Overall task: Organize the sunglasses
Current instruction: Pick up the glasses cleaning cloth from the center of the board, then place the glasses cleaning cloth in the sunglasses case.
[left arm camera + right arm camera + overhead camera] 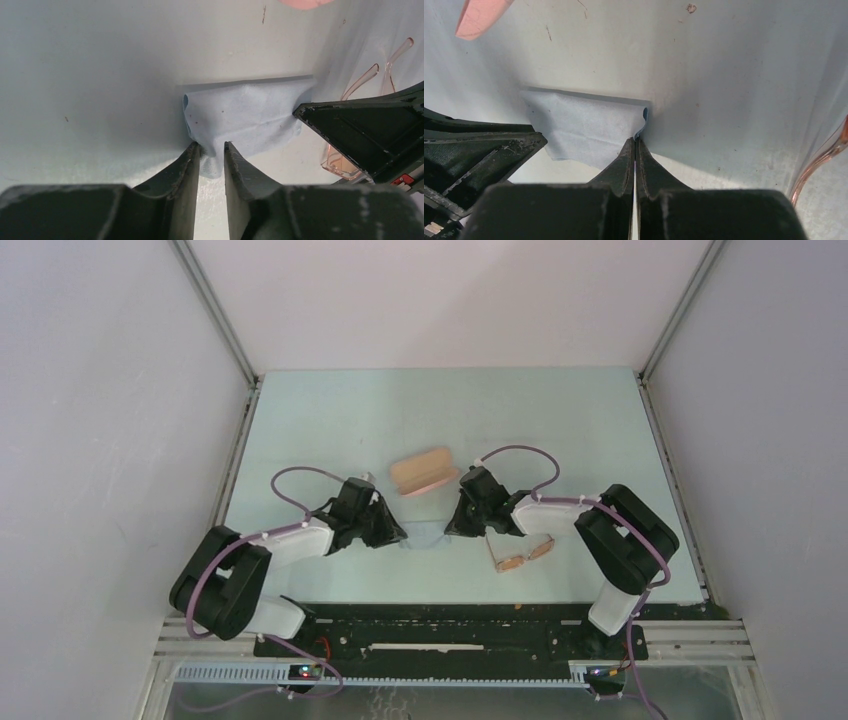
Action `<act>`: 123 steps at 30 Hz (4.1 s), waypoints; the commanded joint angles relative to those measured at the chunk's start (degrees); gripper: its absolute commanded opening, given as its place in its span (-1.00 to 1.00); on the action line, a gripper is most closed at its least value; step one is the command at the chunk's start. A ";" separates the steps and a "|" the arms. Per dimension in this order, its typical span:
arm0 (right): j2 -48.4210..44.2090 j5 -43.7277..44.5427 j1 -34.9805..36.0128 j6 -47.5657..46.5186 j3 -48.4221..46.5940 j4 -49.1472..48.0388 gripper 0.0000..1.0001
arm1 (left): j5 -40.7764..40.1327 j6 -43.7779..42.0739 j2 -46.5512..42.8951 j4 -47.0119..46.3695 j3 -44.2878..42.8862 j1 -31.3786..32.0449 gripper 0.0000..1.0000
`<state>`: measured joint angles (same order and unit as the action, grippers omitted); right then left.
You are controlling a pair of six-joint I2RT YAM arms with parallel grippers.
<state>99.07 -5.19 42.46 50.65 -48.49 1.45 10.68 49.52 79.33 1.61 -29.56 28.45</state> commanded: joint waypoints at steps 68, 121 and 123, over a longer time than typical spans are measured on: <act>6.64 3.37 -9.49 -14.21 -32.16 17.82 -1.00 | -1.70 -11.20 10.88 19.05 -33.97 -2.43 -1.00; 17.29 8.33 -9.22 -15.32 -28.05 11.67 -1.00 | -6.60 -16.03 26.91 17.91 -35.73 -3.49 -1.00; 17.26 8.64 -9.23 -15.38 -28.06 11.77 -1.00 | -6.99 -16.03 27.03 18.31 -35.99 -3.49 -1.00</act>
<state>116.77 -0.23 33.63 35.90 -77.62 14.20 7.62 35.53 104.64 18.20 -62.87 25.10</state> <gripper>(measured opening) 0.006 0.005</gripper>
